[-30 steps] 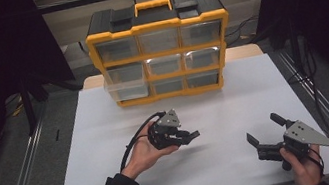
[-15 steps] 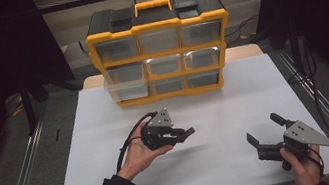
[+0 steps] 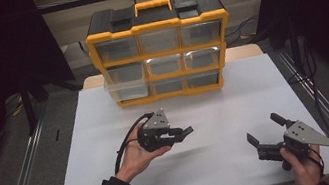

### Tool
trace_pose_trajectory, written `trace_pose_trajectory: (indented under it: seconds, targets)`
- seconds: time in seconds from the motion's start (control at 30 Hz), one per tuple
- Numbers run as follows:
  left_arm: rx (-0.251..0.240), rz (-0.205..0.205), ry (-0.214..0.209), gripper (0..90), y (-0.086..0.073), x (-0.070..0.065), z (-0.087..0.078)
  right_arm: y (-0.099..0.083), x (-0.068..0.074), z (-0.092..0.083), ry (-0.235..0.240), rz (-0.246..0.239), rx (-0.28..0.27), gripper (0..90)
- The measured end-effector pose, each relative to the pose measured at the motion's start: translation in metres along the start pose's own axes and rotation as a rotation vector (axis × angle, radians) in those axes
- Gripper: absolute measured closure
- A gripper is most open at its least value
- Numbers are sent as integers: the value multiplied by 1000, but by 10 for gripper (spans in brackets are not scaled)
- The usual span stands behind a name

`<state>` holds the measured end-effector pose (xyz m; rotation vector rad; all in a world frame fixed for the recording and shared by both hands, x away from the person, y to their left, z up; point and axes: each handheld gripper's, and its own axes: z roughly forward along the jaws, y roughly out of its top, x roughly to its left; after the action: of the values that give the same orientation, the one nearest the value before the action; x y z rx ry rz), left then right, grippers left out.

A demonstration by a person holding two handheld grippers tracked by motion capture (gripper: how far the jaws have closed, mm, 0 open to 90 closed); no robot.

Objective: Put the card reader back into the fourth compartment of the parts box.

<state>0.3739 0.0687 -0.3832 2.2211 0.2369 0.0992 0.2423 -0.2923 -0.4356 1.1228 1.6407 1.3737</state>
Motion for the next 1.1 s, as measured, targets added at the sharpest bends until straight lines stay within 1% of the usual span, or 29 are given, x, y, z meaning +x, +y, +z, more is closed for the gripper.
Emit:
trace_pose_trajectory:
  seconds: [0.1, 0.27, 0.3, 0.6, 0.67, 0.83, 0.87, 0.93, 1.1]
  targets:
    - [-14, -8, 1, 735, 0, -1, -3, 0, 1, 0, 1, 0, -3, 0]
    - [-26, -4, 5, 735, 1, 0, -10, 0, 0, 0, 0, 3, -1, 0]
    - [-34, -10, 6, 734, 1, 0, -11, 0, 0, 0, 3, 3, -1, 0]
    - [-71, -22, 22, 735, 3, 4, -22, 0, 1, 1, 3, 0, -1, 0]
    - [-75, -17, 25, 735, 3, 5, -24, 0, 1, 1, 4, 1, -1, 0]
    - [-88, -24, 31, 735, 3, 5, -27, 0, 1, 1, 2, 5, -1, 0]
    - [-86, -17, 31, 735, 4, 6, -28, 0, 1, 1, 3, 4, -1, 0]
    - [-91, -16, 31, 735, 4, 6, -29, 0, 1, 0, 2, 0, 0, 0]
    - [-108, -23, 35, 735, 6, 7, -34, 0, 0, 0, 3, 3, -3, 0]
